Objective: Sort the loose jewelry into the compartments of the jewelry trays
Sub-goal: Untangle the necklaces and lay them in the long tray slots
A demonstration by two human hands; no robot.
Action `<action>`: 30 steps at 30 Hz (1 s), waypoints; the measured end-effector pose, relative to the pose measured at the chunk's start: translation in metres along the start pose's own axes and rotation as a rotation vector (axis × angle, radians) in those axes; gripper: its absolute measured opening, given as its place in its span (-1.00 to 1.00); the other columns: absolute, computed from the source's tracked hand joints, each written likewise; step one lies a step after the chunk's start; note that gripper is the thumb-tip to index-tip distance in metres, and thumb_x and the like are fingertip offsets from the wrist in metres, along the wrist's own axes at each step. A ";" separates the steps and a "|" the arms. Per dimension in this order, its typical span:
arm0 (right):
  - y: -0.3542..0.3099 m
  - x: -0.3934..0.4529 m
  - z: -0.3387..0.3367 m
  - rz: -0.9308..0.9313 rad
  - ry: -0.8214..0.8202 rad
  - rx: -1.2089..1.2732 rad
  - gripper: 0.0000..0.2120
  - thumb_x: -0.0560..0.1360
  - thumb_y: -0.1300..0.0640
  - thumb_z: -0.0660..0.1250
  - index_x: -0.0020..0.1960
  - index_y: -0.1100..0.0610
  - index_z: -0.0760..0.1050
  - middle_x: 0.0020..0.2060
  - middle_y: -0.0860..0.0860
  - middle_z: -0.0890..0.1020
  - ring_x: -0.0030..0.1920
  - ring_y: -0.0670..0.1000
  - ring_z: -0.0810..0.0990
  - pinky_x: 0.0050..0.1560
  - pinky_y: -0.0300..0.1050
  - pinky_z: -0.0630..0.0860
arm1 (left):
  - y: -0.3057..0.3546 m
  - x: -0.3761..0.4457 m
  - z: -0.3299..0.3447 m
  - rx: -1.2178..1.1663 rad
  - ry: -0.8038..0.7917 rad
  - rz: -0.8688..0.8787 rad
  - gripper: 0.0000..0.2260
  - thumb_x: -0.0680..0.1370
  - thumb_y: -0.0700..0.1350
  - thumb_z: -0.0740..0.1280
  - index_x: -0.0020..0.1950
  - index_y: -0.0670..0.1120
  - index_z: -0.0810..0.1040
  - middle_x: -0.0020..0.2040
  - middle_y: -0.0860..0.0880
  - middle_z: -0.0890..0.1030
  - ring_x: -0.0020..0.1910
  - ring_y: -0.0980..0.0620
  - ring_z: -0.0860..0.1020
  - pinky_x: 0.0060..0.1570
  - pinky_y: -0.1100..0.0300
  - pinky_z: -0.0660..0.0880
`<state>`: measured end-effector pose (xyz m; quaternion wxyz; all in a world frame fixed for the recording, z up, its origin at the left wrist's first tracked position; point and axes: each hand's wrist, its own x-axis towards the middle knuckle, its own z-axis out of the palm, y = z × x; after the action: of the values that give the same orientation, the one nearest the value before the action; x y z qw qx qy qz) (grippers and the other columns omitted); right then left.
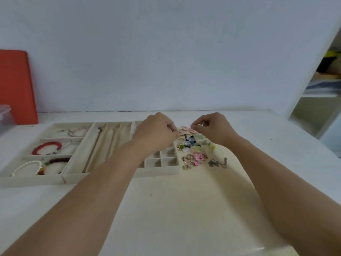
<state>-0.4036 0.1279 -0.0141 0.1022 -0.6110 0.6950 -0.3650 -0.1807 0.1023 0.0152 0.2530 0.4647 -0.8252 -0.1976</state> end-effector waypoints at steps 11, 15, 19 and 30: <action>0.028 -0.028 -0.060 0.102 -0.533 -0.244 -0.92 0.36 -0.08 0.59 -0.21 -0.22 0.70 -0.40 -0.26 0.63 -0.43 -0.26 0.52 -0.43 -0.42 0.37 | 0.045 0.029 0.065 0.049 -0.397 0.132 -0.91 0.41 -0.15 0.53 -0.16 0.04 0.72 -0.54 0.34 0.50 -0.47 0.42 0.48 -0.55 0.52 0.29; 0.026 -0.029 -0.055 0.074 -0.585 -0.264 -0.83 0.33 -0.13 0.59 -0.10 -0.22 0.70 -0.35 -0.29 0.64 -0.40 -0.29 0.52 -0.44 -0.48 0.30 | 0.045 0.032 0.067 0.057 -0.411 0.153 -0.91 0.41 -0.14 0.54 -0.14 0.05 0.73 -0.53 0.39 0.49 -0.46 0.48 0.47 -0.55 0.55 0.28; 0.023 -0.033 -0.048 0.063 -0.706 -0.230 -0.78 0.35 -0.04 0.61 -0.04 -0.14 0.68 -0.28 -0.16 0.72 -0.36 -0.28 0.58 -0.43 -0.53 0.30 | 0.042 0.033 0.066 0.062 -0.405 0.161 -0.89 0.43 -0.16 0.51 -0.14 0.06 0.73 -0.49 0.31 0.53 -0.47 0.44 0.48 -0.54 0.53 0.28; 0.023 -0.036 -0.065 0.060 -0.509 0.132 -0.94 0.42 0.07 0.57 -0.13 0.00 0.73 -0.29 -0.06 0.69 -0.29 -0.10 0.54 -0.23 -0.15 0.39 | 0.043 0.030 0.056 -0.086 -0.466 0.165 -0.94 0.46 -0.04 0.53 -0.09 0.08 0.74 -0.39 0.29 0.61 -0.42 0.37 0.50 -0.31 0.41 0.37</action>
<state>-0.4510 0.1852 0.0067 0.3243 -0.6542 0.6395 -0.2408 -0.2561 0.1018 0.0018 0.0908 0.3266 -0.8871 -0.3132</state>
